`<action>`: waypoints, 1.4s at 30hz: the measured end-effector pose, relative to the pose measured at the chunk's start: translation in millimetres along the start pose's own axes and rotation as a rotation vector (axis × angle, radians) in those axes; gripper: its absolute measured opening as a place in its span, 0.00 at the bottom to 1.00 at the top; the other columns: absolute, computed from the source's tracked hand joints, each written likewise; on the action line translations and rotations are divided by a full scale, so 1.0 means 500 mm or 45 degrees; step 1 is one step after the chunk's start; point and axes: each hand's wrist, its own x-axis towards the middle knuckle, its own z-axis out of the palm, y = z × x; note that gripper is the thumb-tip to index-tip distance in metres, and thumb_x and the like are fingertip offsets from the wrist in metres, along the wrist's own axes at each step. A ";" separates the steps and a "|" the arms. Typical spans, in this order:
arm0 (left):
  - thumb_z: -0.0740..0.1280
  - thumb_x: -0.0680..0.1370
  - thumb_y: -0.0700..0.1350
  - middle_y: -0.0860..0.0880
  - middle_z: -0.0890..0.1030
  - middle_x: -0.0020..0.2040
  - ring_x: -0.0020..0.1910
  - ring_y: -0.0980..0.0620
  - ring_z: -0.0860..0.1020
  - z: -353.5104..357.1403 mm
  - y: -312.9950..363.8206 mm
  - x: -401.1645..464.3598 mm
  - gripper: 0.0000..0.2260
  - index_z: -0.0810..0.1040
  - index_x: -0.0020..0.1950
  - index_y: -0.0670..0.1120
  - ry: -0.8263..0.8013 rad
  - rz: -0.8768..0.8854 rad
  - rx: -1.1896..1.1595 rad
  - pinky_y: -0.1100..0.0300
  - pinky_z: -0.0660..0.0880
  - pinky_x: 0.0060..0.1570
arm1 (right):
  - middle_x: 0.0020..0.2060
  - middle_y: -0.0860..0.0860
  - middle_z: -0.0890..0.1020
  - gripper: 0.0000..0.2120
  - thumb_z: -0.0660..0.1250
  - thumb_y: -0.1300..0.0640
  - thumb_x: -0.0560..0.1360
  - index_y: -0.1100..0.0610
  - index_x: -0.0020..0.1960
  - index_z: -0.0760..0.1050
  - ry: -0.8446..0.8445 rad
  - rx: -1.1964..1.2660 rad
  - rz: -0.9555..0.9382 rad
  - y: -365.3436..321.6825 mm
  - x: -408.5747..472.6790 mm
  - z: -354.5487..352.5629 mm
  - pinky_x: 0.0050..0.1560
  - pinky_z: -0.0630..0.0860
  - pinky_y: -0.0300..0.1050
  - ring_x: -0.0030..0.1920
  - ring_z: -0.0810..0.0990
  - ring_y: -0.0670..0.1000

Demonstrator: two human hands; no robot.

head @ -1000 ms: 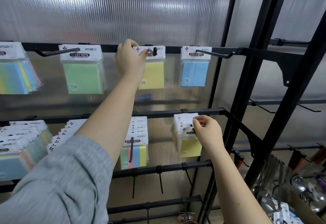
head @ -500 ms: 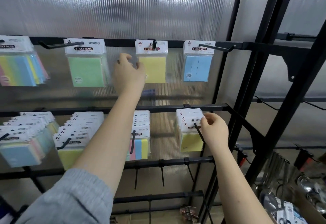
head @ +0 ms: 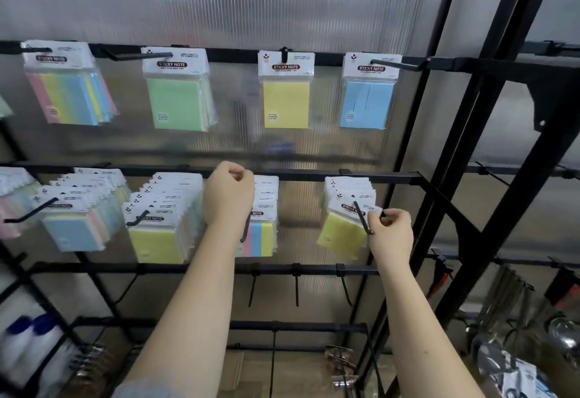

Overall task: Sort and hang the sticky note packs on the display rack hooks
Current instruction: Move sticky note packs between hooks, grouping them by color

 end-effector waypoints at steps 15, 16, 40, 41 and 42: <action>0.60 0.78 0.44 0.51 0.79 0.49 0.44 0.52 0.74 -0.025 -0.115 -0.049 0.09 0.77 0.55 0.46 -0.073 -0.127 0.135 0.59 0.70 0.46 | 0.27 0.50 0.61 0.17 0.59 0.57 0.78 0.58 0.32 0.62 -0.106 0.159 -0.040 -0.009 -0.057 -0.011 0.32 0.55 0.44 0.30 0.58 0.49; 0.60 0.78 0.44 0.51 0.79 0.52 0.45 0.52 0.74 -0.024 -0.120 -0.050 0.11 0.76 0.58 0.46 -0.090 -0.146 0.127 0.59 0.69 0.46 | 0.27 0.49 0.61 0.18 0.58 0.58 0.78 0.56 0.31 0.59 -0.100 0.127 -0.061 -0.016 -0.059 -0.014 0.31 0.54 0.44 0.30 0.57 0.48; 0.57 0.83 0.47 0.56 0.79 0.42 0.40 0.57 0.75 0.005 -0.161 -0.073 0.09 0.75 0.47 0.52 -0.412 -0.308 -0.424 0.63 0.69 0.37 | 0.25 0.50 0.65 0.21 0.54 0.56 0.81 0.56 0.29 0.59 -0.274 -0.701 -0.153 -0.137 -0.086 -0.120 0.28 0.56 0.42 0.26 0.63 0.51; 0.57 0.83 0.47 0.55 0.80 0.42 0.39 0.57 0.74 0.004 -0.160 -0.073 0.10 0.76 0.47 0.51 -0.412 -0.313 -0.437 0.63 0.68 0.37 | 0.25 0.50 0.65 0.20 0.55 0.56 0.80 0.57 0.29 0.60 -0.280 -0.680 -0.158 -0.141 -0.088 -0.123 0.28 0.56 0.43 0.26 0.63 0.50; 0.57 0.83 0.47 0.55 0.80 0.41 0.40 0.56 0.74 0.003 -0.161 -0.072 0.11 0.77 0.47 0.49 -0.404 -0.311 -0.436 0.64 0.67 0.37 | 0.25 0.50 0.66 0.19 0.55 0.57 0.79 0.58 0.30 0.61 -0.287 -0.651 -0.163 -0.144 -0.089 -0.125 0.28 0.56 0.43 0.27 0.63 0.50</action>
